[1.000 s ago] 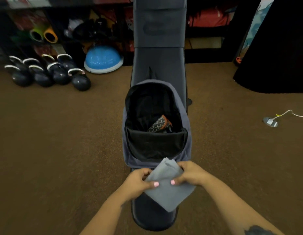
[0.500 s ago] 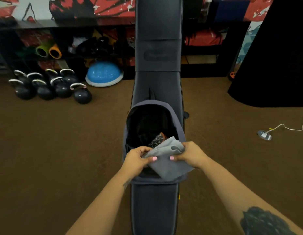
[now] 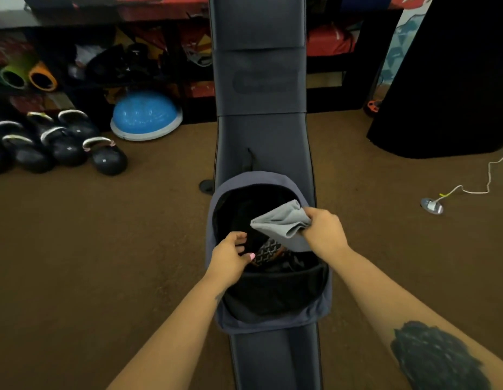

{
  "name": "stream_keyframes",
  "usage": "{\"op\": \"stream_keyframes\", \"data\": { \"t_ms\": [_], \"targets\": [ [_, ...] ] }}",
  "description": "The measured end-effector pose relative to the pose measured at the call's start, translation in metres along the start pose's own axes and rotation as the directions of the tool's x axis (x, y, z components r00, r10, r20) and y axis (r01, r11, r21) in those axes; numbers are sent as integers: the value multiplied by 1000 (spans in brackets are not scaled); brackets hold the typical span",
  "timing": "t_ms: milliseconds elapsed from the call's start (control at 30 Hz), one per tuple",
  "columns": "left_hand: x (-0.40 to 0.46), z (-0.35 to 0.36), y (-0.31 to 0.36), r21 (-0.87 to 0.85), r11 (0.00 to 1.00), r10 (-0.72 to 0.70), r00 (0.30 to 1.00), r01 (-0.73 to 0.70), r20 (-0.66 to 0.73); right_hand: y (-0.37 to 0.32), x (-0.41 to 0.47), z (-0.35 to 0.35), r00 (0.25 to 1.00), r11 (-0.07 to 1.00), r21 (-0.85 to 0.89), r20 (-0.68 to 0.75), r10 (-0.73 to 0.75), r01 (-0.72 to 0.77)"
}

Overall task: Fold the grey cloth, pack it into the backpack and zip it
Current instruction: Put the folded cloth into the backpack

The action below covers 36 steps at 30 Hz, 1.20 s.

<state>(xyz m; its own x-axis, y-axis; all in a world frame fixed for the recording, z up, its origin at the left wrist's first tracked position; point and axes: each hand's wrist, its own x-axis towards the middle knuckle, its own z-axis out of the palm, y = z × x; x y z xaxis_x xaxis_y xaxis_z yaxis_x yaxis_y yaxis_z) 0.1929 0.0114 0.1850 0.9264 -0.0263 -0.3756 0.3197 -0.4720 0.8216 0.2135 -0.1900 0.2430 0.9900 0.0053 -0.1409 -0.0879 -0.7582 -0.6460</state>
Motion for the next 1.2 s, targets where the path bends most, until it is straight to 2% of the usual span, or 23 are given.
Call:
{"op": "stream_keyframes", "data": {
  "t_ms": [200,333,500,667,867,1033,1133,1200],
  "targets": [
    [35,18,-19,317,949,14,1000,-11,-6,5,28,25,995,994,-72,-51,-88,85],
    [66,33,-22,539,842,26,999,-8,-26,9,49,45,987,986,-71,-56,-153,149],
    [100,53,-25,726,687,-45,999,42,-14,12,77,55,976,974,-64,3,-216,216],
    [116,68,-37,634,759,-162,986,144,-31,14,99,63,955,954,-74,80,-284,290],
    [101,78,-42,609,791,-33,998,59,-53,19,116,71,944,947,-83,146,-297,310],
    [80,78,-52,582,813,1,998,32,-57,14,126,72,943,948,-109,188,-276,299],
    [71,79,-63,533,845,6,995,46,-96,12,135,79,938,948,-176,275,-211,265],
    [65,81,-64,503,864,6,997,32,-73,14,140,87,930,955,-199,338,-143,219]
  ]
}}
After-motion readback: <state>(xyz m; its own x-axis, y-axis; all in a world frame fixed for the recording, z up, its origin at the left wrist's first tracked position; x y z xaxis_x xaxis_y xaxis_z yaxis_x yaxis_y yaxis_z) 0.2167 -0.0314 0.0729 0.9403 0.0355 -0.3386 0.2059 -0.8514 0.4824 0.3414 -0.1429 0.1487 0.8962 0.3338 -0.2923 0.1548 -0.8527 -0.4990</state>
